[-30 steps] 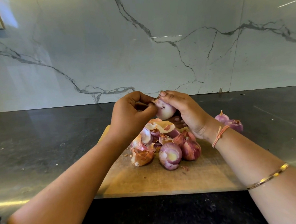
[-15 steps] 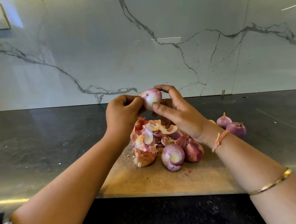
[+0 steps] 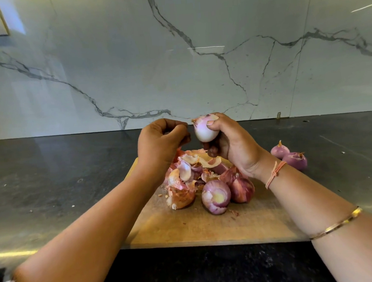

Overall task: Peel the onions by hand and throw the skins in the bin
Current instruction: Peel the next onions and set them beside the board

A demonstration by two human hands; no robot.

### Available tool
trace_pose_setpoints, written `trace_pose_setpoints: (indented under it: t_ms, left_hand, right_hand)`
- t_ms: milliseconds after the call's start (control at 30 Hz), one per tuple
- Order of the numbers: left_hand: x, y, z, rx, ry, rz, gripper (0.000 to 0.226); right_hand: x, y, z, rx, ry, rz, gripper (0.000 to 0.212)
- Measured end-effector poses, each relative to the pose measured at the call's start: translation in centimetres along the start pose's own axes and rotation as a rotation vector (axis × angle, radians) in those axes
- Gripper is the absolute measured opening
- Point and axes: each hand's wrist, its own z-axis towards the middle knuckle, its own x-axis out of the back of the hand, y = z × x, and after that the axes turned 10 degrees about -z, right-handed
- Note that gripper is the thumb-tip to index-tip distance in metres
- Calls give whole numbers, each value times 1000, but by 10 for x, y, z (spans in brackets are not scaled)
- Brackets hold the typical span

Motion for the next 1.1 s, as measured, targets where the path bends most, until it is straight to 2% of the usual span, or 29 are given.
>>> trace_pose_setpoints:
  t_ms: [100,233,367,667,867,933,1100]
  left_hand:
    - [0,1,-1,-15,-23,7,13]
    - [-3,1,-6,-72,-99,-50,7]
    - [-2,-2,-5,-99,-137,-40,8]
    - [-3,0,-8,-122,-96,32,14]
    - [-4,1,-7,-177,-50,144,16]
    - [-4,2,-8,-186,-53,170,17]
    - [-2,5,-8,-218,-89,172,22]
  right_hand:
    - [1,0,-1,-32,-15,128,27]
    - [1,3,1,-28,-46,105,31]
    - [0,2,0,-19,-59,162,24]
    - [-1,6,2,29,-51,-165,30]
    - [0,3,0,59,-71,-230,25]
    - [1,2,-1,34,-69,-201,24]
    - [5,-2,-3,-72,-115,42,33]
